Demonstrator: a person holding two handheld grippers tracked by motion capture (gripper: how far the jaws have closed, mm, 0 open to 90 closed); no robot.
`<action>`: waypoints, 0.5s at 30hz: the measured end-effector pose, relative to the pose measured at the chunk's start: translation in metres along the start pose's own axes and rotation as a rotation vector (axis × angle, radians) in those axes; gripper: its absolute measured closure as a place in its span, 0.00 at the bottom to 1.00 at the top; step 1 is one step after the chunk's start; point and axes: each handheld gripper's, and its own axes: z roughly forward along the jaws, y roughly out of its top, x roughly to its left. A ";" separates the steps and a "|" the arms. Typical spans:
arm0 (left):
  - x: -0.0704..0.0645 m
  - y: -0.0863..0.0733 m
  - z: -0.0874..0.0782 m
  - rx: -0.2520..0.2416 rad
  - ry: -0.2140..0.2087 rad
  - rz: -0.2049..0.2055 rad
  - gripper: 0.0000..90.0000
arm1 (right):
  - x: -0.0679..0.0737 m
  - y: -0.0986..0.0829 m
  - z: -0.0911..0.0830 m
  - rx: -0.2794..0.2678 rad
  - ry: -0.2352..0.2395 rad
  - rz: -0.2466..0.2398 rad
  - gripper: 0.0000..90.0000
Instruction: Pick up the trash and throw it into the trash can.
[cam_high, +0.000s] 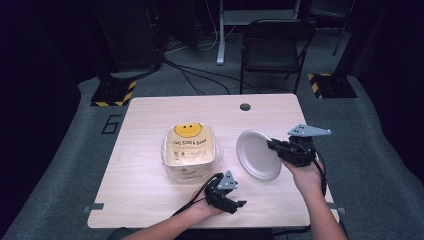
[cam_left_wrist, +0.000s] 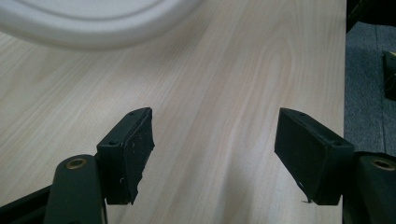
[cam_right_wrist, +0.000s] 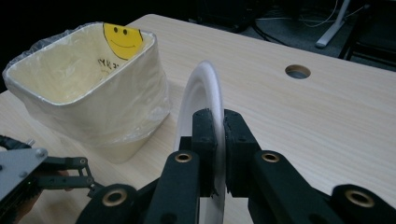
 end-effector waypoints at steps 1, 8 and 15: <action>0.000 0.000 0.000 0.000 0.000 0.000 0.31 | 0.000 0.000 0.000 0.000 0.000 0.000 0.94; -0.002 -0.005 -0.005 0.000 0.007 0.010 0.31 | 0.009 0.022 -0.006 -0.014 -0.016 -0.027 0.94; -0.003 -0.008 -0.005 0.003 0.020 0.018 0.31 | 0.018 0.037 -0.010 -0.024 -0.027 -0.052 0.94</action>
